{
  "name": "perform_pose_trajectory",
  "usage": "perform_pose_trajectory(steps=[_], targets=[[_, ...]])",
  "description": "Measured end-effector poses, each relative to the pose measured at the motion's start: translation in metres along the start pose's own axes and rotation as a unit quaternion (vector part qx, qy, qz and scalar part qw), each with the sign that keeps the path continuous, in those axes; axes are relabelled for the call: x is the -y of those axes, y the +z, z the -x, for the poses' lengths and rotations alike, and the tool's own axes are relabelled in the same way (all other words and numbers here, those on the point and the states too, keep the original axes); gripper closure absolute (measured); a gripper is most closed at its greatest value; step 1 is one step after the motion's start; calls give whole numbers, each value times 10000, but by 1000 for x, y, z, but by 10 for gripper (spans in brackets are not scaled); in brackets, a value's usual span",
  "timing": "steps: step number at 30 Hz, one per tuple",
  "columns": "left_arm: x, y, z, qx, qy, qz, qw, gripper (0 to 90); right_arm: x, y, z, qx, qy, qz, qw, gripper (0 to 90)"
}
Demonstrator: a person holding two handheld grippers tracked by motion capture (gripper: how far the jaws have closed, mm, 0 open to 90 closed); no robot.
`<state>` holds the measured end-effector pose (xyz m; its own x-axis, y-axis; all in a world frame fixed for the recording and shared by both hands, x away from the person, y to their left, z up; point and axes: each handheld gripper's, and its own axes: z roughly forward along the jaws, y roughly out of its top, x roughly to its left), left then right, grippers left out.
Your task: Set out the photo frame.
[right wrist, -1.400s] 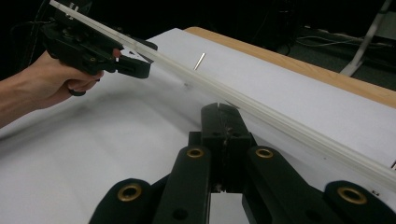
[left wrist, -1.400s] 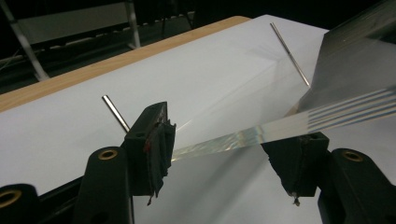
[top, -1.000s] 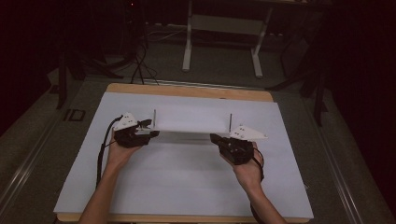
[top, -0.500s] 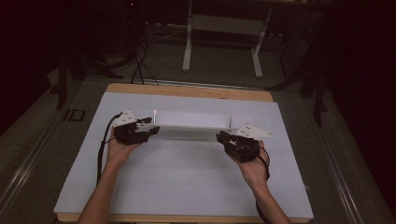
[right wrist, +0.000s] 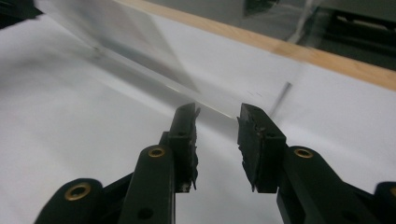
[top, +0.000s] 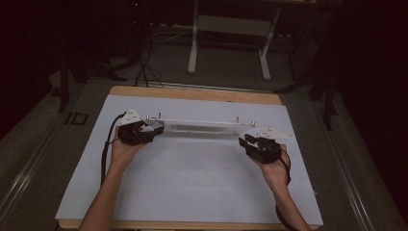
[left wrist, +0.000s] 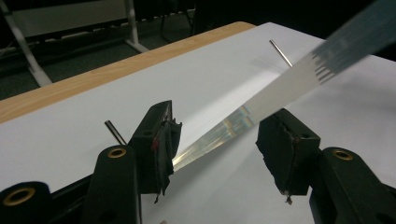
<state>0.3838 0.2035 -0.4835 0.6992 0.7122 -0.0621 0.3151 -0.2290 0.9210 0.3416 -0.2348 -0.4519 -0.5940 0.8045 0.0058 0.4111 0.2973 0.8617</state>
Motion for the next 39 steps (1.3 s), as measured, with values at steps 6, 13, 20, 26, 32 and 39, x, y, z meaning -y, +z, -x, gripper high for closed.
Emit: perform_pose_trajectory(steps=[6,13,20,26,32,39], targets=[[-2,1,-2,-19,-54,15,10000,469,5,10,19,78,129,-141,9998,609],[-3,2,-3,-47,-56,24,10000,471,4,26,34,85,132,-83,9998,540],[-6,4,-6,-100,-116,-7,9999,473,5,45,43,-50,-92,75,9999,516],[-8,6,-8,-134,-176,29,9998,478,5,57,46,-172,-179,356,9991,505],[-9,8,-10,-172,-240,70,9995,478,4,64,50,-237,-271,486,9982,501],[-9,10,-12,-160,-250,118,9995,477,4,68,51,-302,-335,562,9974,487]])
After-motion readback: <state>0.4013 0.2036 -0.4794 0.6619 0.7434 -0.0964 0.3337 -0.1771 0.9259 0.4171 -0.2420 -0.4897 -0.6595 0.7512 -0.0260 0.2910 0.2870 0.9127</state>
